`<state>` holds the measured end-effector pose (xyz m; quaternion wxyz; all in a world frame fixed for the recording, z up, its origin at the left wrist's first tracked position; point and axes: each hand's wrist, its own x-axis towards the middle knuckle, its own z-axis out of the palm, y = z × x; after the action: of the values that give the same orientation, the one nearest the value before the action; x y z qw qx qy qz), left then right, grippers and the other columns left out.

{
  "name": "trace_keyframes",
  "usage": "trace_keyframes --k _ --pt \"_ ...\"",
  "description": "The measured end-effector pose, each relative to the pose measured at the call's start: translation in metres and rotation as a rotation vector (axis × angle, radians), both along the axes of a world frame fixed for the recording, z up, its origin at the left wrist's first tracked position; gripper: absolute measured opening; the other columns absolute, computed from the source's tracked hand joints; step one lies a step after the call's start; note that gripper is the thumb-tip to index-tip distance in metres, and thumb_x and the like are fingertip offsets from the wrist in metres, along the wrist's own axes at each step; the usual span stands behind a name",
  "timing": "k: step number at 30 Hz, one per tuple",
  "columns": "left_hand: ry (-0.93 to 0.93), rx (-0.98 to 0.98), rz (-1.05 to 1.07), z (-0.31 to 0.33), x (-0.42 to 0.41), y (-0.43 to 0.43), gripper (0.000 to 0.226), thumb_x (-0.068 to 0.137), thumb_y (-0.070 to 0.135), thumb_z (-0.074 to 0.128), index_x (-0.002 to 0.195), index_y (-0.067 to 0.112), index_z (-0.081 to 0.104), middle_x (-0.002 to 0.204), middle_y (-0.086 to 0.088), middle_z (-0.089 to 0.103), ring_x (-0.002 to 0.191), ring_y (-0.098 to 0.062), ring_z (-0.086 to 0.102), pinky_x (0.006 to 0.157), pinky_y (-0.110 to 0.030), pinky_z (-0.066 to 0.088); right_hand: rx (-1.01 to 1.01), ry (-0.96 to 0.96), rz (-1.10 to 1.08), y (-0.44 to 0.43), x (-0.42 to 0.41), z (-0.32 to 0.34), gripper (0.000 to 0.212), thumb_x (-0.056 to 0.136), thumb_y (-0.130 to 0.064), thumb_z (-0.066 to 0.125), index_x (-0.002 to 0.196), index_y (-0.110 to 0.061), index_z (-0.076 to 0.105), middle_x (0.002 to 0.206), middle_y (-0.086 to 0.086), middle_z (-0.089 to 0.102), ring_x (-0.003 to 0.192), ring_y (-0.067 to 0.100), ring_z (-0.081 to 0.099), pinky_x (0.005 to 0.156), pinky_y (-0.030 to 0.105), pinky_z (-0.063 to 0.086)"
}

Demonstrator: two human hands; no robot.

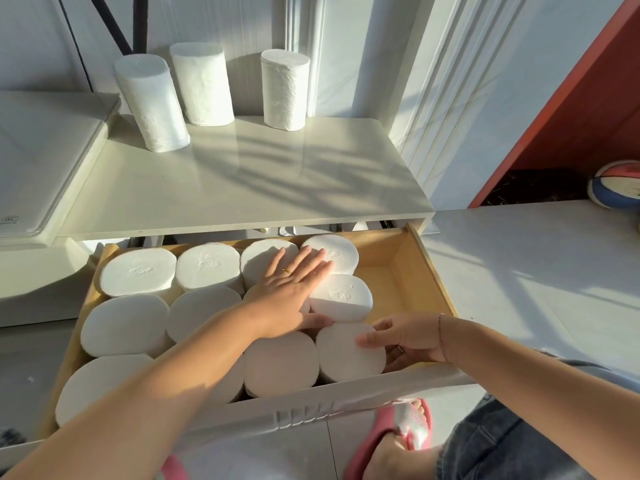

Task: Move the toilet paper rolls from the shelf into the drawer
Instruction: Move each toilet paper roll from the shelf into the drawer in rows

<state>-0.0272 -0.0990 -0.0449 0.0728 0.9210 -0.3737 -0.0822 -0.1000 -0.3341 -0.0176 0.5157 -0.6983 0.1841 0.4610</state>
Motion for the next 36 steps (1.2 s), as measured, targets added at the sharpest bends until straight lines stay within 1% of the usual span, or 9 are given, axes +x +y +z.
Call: trace_keyframes --k 6,9,11,13,17,19,22,31,36 --pt "-0.016 -0.025 -0.005 0.009 -0.005 0.000 0.095 0.063 0.075 -0.020 0.147 0.030 -0.012 0.149 0.011 -0.027 0.141 -0.013 -0.023 0.113 -0.042 -0.018 -0.081 -0.034 0.046 0.008 -0.003 0.006 0.051 0.081 -0.041 0.072 0.121 -0.011 0.063 0.117 0.015 0.070 0.088 0.022 0.067 0.075 0.027 0.058" --pt "0.018 -0.052 0.010 0.009 -0.006 -0.004 0.095 0.059 0.072 -0.034 0.143 0.033 -0.015 0.145 0.017 -0.031 0.138 -0.009 -0.028 0.110 -0.036 -0.024 -0.271 -0.105 0.311 0.013 -0.001 0.020 0.050 0.087 -0.051 0.061 0.117 -0.011 0.062 0.110 0.011 0.072 0.087 0.019 0.068 0.085 0.030 0.058" --pt "0.013 -0.020 0.029 0.006 -0.002 -0.003 0.090 0.069 0.081 -0.013 0.145 0.033 -0.014 0.152 0.014 -0.025 0.134 -0.005 -0.032 0.111 -0.036 -0.023 -0.528 -0.249 0.620 0.019 0.011 0.039 0.049 0.090 -0.057 0.051 0.103 -0.011 0.063 0.094 0.007 0.074 0.074 0.015 0.067 0.075 0.023 0.055" --pt "-0.024 0.001 0.048 0.001 0.002 0.007 0.077 0.084 0.073 0.011 0.147 0.034 -0.010 0.155 0.012 -0.020 0.137 -0.006 -0.029 0.112 -0.037 -0.020 -0.642 -0.385 0.713 0.026 0.031 0.061 0.053 0.092 -0.055 0.048 0.089 -0.007 0.070 0.083 0.005 0.076 0.064 0.013 0.066 0.068 0.018 0.052" --pt "-0.220 -0.026 0.112 0.003 0.009 0.040 0.074 0.087 0.066 0.015 0.150 0.026 0.008 0.158 0.006 -0.002 0.143 -0.012 -0.015 0.116 -0.042 -0.009 -0.522 -0.694 0.427 0.048 0.098 0.088 0.034 0.093 -0.039 0.057 0.077 -0.011 0.066 0.072 0.006 0.075 0.064 0.018 0.071 0.066 0.028 0.059" --pt "-0.310 -0.083 0.155 0.007 0.014 0.053 0.069 0.090 0.057 0.026 0.148 0.021 0.021 0.158 0.001 0.012 0.146 -0.019 0.002 0.116 -0.045 0.002 -0.406 -0.881 0.170 0.062 0.141 0.084 0.024 0.090 -0.030 0.064 0.094 -0.007 0.067 0.089 0.014 0.074 0.082 0.025 0.070 0.084 0.043 0.057" --pt "-0.347 -0.121 0.286 0.009 0.026 0.067 0.066 0.092 0.052 0.027 0.148 0.018 0.021 0.157 -0.003 0.016 0.145 -0.023 0.010 0.115 -0.049 0.006 -0.335 -1.057 -0.129 0.084 0.204 0.071 0.046 0.084 -0.027 0.072 0.123 -0.007 0.056 0.120 0.014 0.063 0.105 0.022 0.061 0.093 0.030 0.048" --pt "-0.332 -0.188 0.536 0.023 0.076 0.061 0.067 0.093 0.053 0.021 0.139 0.011 0.044 0.147 -0.011 0.040 0.137 -0.031 0.035 0.114 -0.050 0.021 -0.265 -1.092 -0.491 0.102 0.362 0.047 0.083 0.077 -0.036 0.075 0.143 -0.013 0.030 0.143 0.006 0.041 0.130 0.019 0.044 0.096 0.018 0.032" --pt "-0.399 -0.204 0.568 0.016 0.078 0.057 0.058 0.094 0.049 0.032 0.134 0.011 0.051 0.141 -0.009 0.048 0.132 -0.029 0.042 0.110 -0.050 0.030 -0.181 -1.094 -0.506 0.102 0.411 0.041 0.091 0.070 -0.034 0.081 0.142 -0.012 0.030 0.137 0.006 0.048 0.122 0.017 0.050 0.102 0.025 0.042"
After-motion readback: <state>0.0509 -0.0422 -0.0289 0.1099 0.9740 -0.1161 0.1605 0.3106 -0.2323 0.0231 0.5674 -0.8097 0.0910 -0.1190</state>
